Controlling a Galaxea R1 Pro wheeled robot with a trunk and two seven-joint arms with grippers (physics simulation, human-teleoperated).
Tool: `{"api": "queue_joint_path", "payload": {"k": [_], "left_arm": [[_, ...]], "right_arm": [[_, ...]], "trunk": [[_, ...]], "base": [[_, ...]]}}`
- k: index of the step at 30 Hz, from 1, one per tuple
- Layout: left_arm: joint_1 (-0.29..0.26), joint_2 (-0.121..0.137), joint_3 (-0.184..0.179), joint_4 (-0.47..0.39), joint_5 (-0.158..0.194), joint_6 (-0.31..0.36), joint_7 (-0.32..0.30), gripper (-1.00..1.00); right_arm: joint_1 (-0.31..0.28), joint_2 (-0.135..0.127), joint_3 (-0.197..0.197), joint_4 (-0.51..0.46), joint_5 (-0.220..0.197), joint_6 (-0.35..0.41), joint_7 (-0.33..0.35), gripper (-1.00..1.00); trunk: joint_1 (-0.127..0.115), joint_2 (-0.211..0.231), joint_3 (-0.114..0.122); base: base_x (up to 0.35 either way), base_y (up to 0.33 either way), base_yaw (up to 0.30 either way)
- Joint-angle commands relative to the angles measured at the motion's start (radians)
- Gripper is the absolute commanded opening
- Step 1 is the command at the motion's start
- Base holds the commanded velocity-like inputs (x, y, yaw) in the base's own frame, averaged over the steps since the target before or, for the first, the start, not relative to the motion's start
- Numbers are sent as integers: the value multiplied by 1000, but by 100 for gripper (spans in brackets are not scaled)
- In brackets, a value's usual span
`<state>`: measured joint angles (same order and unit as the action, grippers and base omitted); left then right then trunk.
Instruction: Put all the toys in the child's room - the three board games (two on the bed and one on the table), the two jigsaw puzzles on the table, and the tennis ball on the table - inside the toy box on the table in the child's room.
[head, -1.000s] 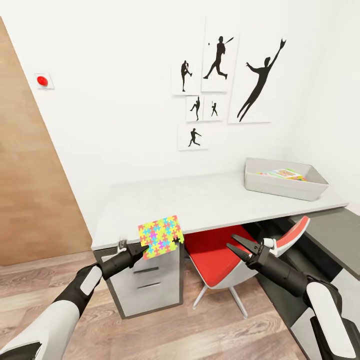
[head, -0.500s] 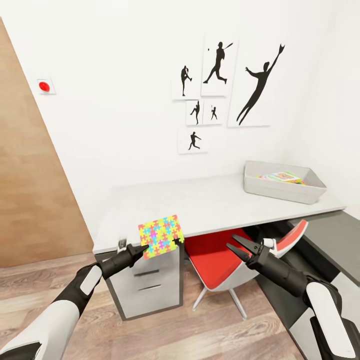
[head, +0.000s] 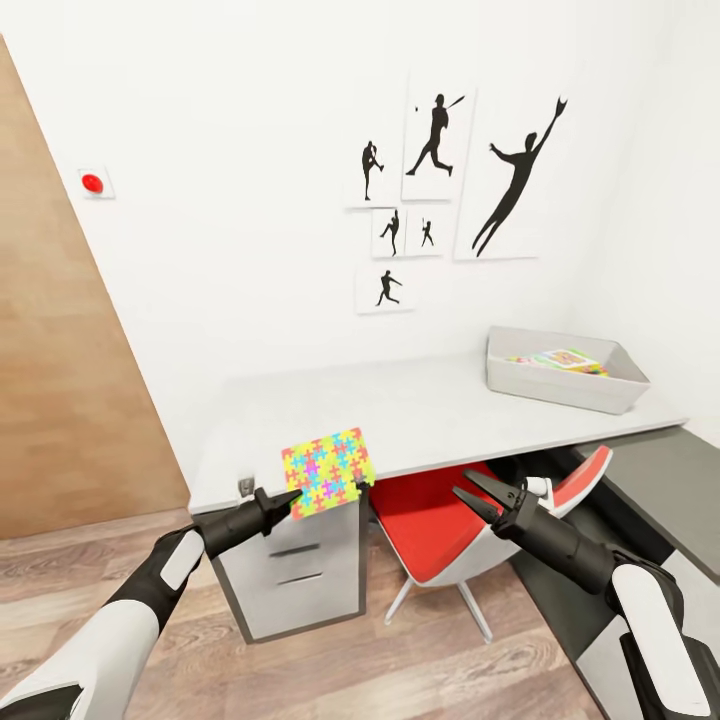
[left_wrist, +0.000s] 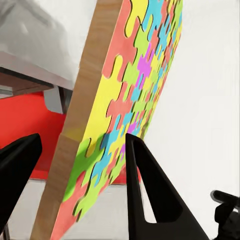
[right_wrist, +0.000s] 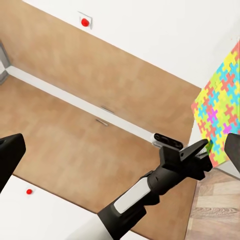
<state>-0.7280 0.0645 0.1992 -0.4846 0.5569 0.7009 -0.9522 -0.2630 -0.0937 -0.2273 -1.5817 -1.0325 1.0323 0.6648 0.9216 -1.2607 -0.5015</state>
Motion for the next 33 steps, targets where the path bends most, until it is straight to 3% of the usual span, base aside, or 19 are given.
{"api": "queue_joint_path", "payload": {"k": [1,11,19,24,33], "left_arm": [[-1,0,0,-3,0,11,-14,-100],[1,1,-7,-96,-4,131,-75,-100],[2,3,-7,-111,-7,165,-120,-100],[2,7,-6,-113,-9,186,-143,-100],[2,16,-7,-114,-8,194,-149,-100]], "right_arm": [[-1,0,-1,0,5,5,6,100],[-1,5,-2,1,5,5,6,100],[-1,22,-3,2,5,-18,6,100],[-1,24,-3,2,2,-66,8,100],[-1,25,-2,3,2,-79,7,100]], "trunk": [[-4,7,2],[-42,77,34],[-73,133,59],[-92,168,74],[-127,231,103]], "base": [[0,0,0],[0,0,0],[0,0,0],[0,0,0],[0,0,0]]}}
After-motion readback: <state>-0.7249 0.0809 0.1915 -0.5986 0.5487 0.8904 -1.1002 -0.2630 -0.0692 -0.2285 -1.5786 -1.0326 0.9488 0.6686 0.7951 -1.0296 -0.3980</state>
